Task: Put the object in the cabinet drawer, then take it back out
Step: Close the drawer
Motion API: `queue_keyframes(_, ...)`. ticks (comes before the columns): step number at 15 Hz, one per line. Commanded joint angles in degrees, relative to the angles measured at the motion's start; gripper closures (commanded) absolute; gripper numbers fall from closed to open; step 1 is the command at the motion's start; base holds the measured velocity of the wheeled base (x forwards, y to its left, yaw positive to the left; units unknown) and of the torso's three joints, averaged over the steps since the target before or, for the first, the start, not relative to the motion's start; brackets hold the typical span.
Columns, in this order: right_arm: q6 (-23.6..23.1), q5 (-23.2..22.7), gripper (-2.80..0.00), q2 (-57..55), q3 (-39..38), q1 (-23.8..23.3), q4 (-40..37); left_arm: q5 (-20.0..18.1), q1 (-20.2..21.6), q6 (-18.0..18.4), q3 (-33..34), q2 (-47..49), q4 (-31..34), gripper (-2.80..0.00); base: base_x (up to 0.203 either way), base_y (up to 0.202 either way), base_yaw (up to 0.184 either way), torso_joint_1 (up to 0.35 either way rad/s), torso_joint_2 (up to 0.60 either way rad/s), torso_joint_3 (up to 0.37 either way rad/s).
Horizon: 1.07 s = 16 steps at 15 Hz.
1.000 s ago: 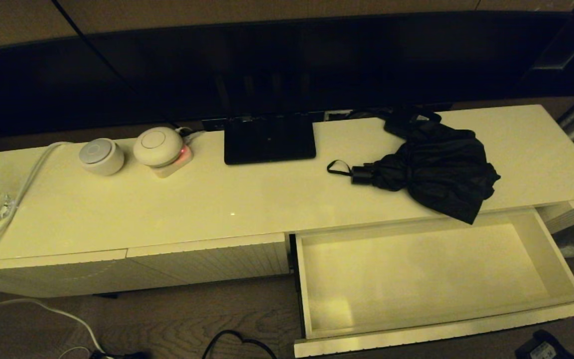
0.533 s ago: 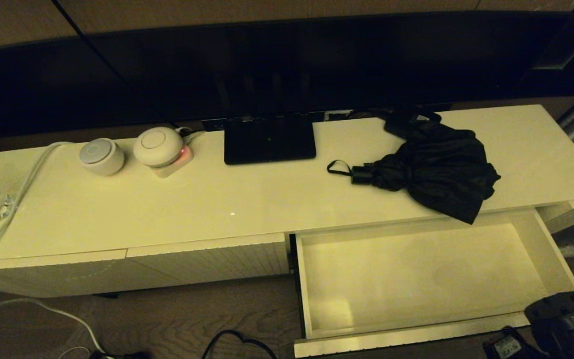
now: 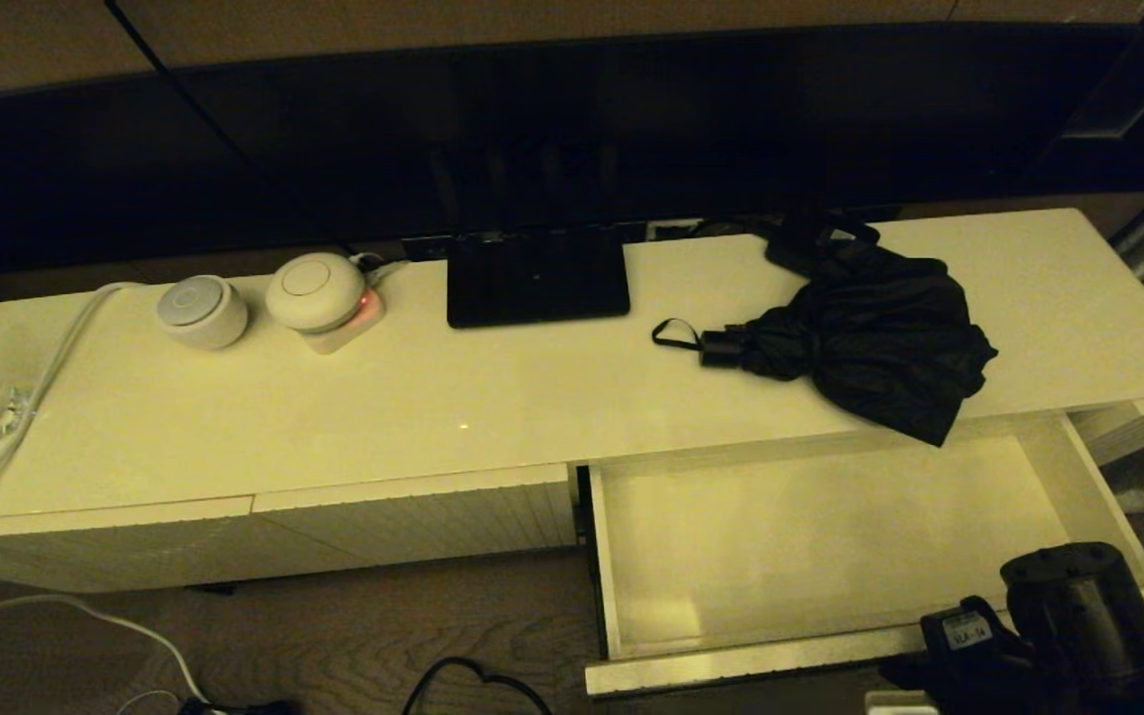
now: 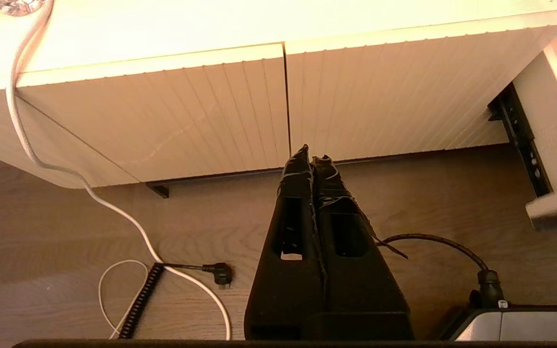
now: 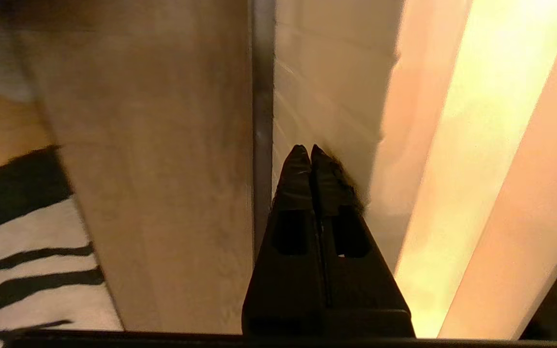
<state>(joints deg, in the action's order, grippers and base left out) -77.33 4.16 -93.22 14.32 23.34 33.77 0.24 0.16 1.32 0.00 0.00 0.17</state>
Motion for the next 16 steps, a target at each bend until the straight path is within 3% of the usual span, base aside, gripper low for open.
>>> queue_keyframes(1,-0.5,0.7,0.00,-3.6,0.4,-0.9,4.3,0.0,0.0,0.0,0.2,0.0,0.0,0.00,0.000,0.000,0.000,0.000,0.00,0.000)
queue_keyframes(6,0.4,1.9,0.00,-4.7,9.1,-1.0,6.5,0.0,0.0,0.0,0.2,0.0,0.0,0.00,0.000,0.000,0.000,0.000,0.00,0.000)
queue_keyframes(16,11.5,2.1,0.00,-10.4,22.5,-3.8,7.3,0.0,0.0,0.0,0.2,0.0,0.0,0.00,0.000,0.000,0.000,0.000,0.00,0.000)
